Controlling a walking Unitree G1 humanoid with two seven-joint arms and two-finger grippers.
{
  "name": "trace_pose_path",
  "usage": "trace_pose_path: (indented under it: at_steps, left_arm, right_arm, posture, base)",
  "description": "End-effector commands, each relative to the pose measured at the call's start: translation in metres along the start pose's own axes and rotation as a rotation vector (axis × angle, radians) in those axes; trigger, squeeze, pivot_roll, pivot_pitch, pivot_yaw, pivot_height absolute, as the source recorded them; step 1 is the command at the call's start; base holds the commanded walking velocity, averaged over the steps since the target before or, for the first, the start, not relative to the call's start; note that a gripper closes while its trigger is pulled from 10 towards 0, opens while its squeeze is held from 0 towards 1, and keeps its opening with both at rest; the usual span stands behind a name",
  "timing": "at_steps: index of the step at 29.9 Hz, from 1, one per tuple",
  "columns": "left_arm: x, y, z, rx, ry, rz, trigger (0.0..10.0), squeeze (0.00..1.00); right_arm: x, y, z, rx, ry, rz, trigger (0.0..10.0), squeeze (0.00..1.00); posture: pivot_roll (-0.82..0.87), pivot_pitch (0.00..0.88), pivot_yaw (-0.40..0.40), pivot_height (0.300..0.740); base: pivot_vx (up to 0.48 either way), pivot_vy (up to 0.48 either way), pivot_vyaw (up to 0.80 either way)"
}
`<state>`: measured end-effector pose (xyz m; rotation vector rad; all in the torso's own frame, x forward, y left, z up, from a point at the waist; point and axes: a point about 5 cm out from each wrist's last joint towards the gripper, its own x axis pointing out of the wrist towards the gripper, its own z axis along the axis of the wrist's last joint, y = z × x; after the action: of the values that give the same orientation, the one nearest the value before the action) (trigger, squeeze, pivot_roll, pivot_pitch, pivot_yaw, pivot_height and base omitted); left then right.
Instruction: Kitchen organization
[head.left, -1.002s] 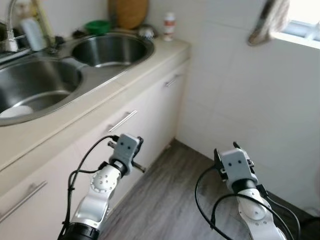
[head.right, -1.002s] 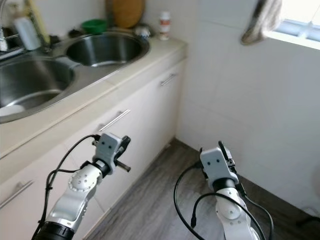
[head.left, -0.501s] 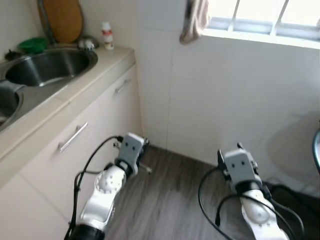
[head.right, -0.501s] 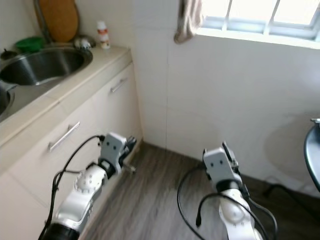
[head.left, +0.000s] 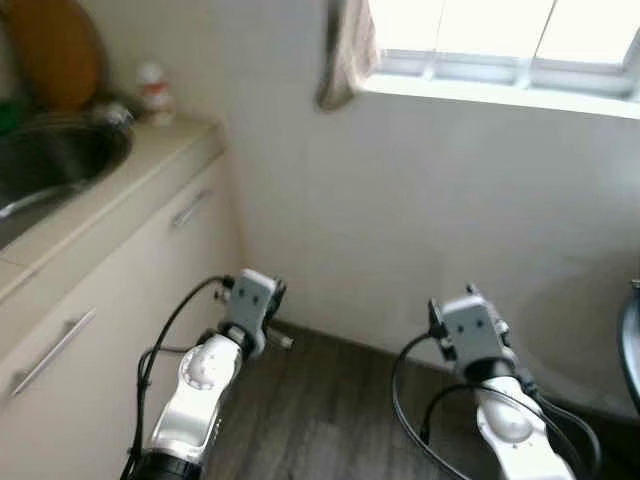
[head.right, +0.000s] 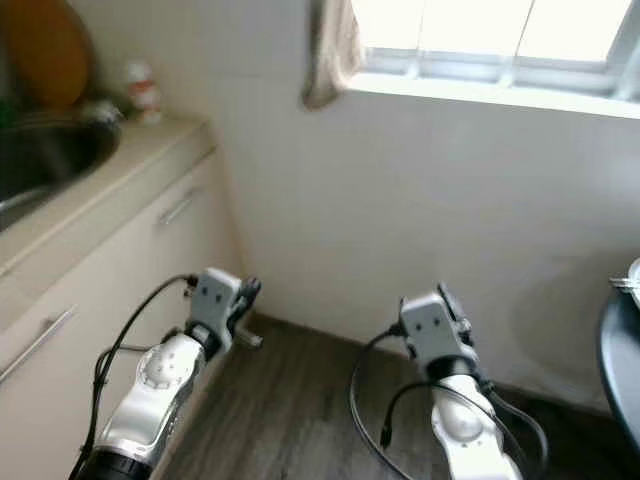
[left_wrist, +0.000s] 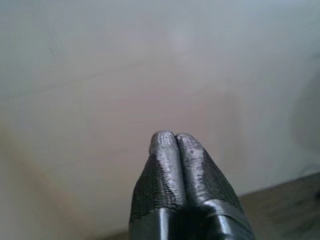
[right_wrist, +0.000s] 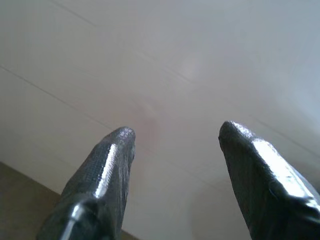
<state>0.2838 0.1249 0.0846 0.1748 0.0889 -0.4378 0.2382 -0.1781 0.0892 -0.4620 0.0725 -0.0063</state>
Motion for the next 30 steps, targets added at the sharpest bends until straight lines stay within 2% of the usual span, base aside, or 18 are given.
trace_pose_path:
  at_steps: [1,5,9,14,18,21,25,26,27,30]
  left_arm:
    - [0.001,-0.007,0.001,0.004,-0.005,-0.024,10.0,0.00]
    - [0.001,-0.007,0.001,-0.009,0.000,-0.029,10.0,0.00]
    - [0.002,-0.006,0.001,-0.011,-0.003,-0.027,10.0,0.00]
    - [0.002,-0.006,0.002,-0.004,-0.008,-0.026,10.0,0.00]
    - [0.002,-0.006,0.001,-0.005,-0.007,-0.025,10.0,0.00]
    - [0.002,-0.005,0.002,-0.005,-0.006,-0.024,10.0,0.00]
    - [0.002,-0.005,0.002,-0.005,-0.006,-0.024,10.0,0.00]
    - [0.002,-0.004,0.002,-0.004,-0.006,-0.023,10.0,0.00]
    - [0.002,-0.004,0.001,0.002,0.002,-0.025,10.0,0.00]
    - [0.003,-0.005,0.000,0.014,0.013,-0.030,10.0,0.00]
  right_arm:
    - [-0.001,-0.005,-0.002,0.005,0.013,-0.012,10.0,0.00]
    - [0.000,-0.005,-0.002,0.005,0.012,-0.013,10.0,0.00]
    - [0.001,-0.005,-0.001,0.004,0.010,-0.014,10.0,0.00]
    - [0.001,-0.005,0.001,-0.022,-0.005,-0.009,10.0,0.00]
    - [0.002,-0.001,0.008,-0.126,-0.053,0.020,10.0,0.00]
    - [0.003,0.000,0.014,-0.254,-0.109,0.017,10.0,0.00]
    - [0.004,0.001,0.015,-0.272,-0.114,0.017,10.0,0.00]
    - [0.004,-0.001,0.014,-0.295,-0.109,0.006,10.0,0.00]
    - [0.004,-0.003,0.014,-0.368,-0.115,-0.008,10.0,0.00]
    - [0.005,-0.003,0.013,-0.407,-0.113,0.001,10.0,0.00]
  posture:
    - [0.03,0.000,-0.015,0.740]
    - [0.03,0.000,-0.014,0.740]
    - [0.03,0.000,-0.012,0.740]
    - [0.03,0.000,-0.011,0.740]
    - [0.03,0.000,-0.011,0.740]
    - [0.03,0.000,-0.009,0.740]
    - [0.03,0.000,-0.009,0.740]
    - [0.04,0.000,-0.011,0.740]
    - [0.03,0.000,-0.010,0.740]
    - [0.03,0.000,-0.010,0.740]
  base:
    - [0.000,0.000,-0.78]
    - [0.000,0.000,-0.78]
    - [0.000,0.453,-0.78]
    - [0.000,0.000,-0.78]
    - [0.000,0.000,-0.78]
    - [0.000,0.000,-0.78]
    - [0.000,0.000,-0.78]
    - [0.000,0.000,-0.74]
    - [0.000,0.000,0.00]
    - [0.000,0.000,0.00]
